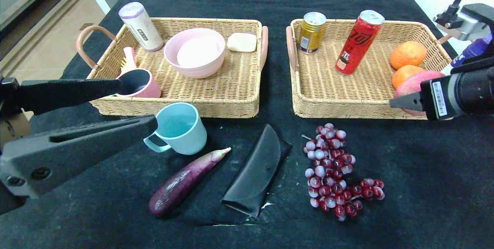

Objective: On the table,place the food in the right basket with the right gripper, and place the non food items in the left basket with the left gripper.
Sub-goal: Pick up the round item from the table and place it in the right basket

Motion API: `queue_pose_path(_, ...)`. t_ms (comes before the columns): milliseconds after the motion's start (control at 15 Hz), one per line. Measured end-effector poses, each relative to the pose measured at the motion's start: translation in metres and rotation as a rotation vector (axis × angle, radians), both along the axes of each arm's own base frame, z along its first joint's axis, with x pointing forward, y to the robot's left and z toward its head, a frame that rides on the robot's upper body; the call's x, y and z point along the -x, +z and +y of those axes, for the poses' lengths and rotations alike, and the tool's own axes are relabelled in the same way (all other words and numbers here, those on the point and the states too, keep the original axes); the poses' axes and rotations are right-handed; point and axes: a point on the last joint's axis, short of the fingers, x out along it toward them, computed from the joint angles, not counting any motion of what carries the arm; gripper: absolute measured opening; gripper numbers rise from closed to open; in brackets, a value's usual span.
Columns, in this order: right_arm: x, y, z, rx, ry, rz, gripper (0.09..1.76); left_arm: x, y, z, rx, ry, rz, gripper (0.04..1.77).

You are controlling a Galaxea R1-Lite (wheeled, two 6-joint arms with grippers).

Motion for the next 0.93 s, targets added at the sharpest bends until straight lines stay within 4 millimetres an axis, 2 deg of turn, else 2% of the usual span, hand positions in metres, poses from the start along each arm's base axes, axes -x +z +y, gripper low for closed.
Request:
queue_pose_path(467,-0.047,0.026,-0.005,-0.011,-0.077,-0.101,1.18,0.001,0.001,0.001,0.004,0.0,-0.005,1.72)
queue_pose_path(933,-0.09,0.042,-0.022,0.052,-0.124,-0.253,1.18,0.002,0.001,0.001,0.004,0.0,-0.006,1.72)
